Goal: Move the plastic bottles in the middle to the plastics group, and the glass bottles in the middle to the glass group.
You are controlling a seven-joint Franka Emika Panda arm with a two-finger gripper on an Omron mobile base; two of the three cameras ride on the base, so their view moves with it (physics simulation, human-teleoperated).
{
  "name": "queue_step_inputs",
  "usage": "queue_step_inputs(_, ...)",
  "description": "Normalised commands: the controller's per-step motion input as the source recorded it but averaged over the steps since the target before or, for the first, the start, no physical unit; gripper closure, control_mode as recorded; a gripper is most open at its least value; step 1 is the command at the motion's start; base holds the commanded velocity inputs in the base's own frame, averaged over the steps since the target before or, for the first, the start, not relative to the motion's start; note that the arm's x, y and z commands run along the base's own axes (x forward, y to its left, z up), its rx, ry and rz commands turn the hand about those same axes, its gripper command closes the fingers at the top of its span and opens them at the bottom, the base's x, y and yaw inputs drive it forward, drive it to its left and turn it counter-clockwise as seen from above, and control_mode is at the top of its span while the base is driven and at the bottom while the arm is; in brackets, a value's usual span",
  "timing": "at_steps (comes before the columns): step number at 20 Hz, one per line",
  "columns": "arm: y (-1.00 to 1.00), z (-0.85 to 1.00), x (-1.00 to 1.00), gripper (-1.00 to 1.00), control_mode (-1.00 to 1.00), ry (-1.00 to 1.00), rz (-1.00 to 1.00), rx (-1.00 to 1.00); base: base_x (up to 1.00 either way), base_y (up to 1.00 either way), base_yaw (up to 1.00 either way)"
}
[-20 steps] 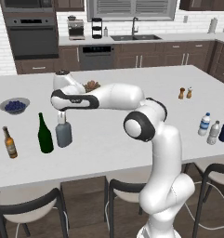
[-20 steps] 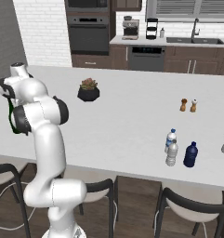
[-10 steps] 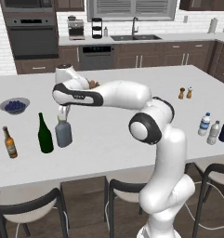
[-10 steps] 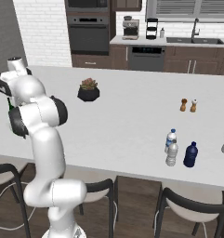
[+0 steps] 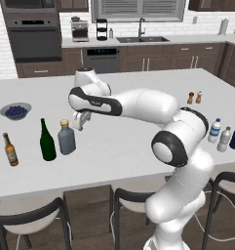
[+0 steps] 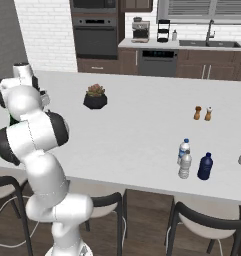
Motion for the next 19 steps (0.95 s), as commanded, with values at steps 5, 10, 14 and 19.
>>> queue_step_inputs(5,-0.68,-0.08,-0.82,-1.0,-1.0,-0.1,-0.25,0.14,0.0,0.0,0.0)
queue_step_inputs(10,-0.62,-0.02,-0.81,-1.0,-1.0,-0.16,-0.24,0.12,0.0,0.0,0.0)
queue_step_inputs(14,-0.78,0.0,-0.87,-1.0,-1.0,-0.01,-0.33,0.09,0.0,0.0,0.0)
queue_step_inputs(19,-0.7,0.05,-0.48,-1.0,-1.0,0.03,-0.3,0.01,0.0,0.0,0.0)
